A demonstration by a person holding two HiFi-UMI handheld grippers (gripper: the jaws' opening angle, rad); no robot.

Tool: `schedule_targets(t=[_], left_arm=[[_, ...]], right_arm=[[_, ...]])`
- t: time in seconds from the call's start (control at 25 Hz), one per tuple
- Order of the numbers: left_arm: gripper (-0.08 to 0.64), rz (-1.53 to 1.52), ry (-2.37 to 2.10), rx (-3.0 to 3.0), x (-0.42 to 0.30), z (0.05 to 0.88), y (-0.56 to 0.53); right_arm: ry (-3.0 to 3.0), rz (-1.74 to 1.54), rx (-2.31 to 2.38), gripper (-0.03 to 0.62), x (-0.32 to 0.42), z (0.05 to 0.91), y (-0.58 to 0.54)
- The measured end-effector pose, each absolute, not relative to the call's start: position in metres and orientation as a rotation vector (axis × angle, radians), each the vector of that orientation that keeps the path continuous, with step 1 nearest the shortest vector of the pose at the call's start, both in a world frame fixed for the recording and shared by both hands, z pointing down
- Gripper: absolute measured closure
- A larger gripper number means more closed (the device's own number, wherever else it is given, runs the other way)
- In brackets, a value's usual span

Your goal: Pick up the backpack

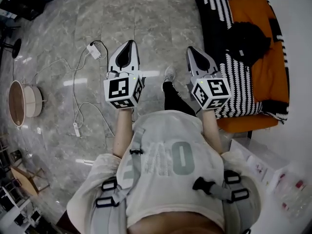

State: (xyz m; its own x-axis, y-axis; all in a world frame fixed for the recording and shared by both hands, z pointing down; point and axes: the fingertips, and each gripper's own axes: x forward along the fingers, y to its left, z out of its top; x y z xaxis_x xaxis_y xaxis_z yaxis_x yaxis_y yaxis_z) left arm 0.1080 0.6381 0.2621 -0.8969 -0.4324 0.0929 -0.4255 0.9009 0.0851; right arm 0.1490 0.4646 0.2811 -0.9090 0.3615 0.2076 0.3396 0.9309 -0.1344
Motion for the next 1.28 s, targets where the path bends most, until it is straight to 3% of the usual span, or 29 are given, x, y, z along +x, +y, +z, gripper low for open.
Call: schedule_targets(t=[0.24, 0.56, 0.92, 1.28], left_arm=[[0.54, -0.181, -2.954, 0.643, -0.016, 0.244, 0.599], [0.54, -0.257, -2.908, 0.733, -0.139, 0.227, 0.535], [0.54, -0.113, -2.679, 1.313, -0.181, 0.212, 0.366], [0.54, -0.025, -2.279, 1.936, -0.145, 0.215, 0.166]], right_arm=[[-2.851, 0.002, -0.639, 0.586, 0.027, 0.258, 0.439], [-2.878, 0.095, -0.505, 0.586, -0.097, 0.239, 0.361], [-2.923, 0.233, 0.062, 0.586, -0.081, 0.244, 0.224], [-2.825, 0.25, 0.793, 0.586, 0.0, 0.243, 0.081]])
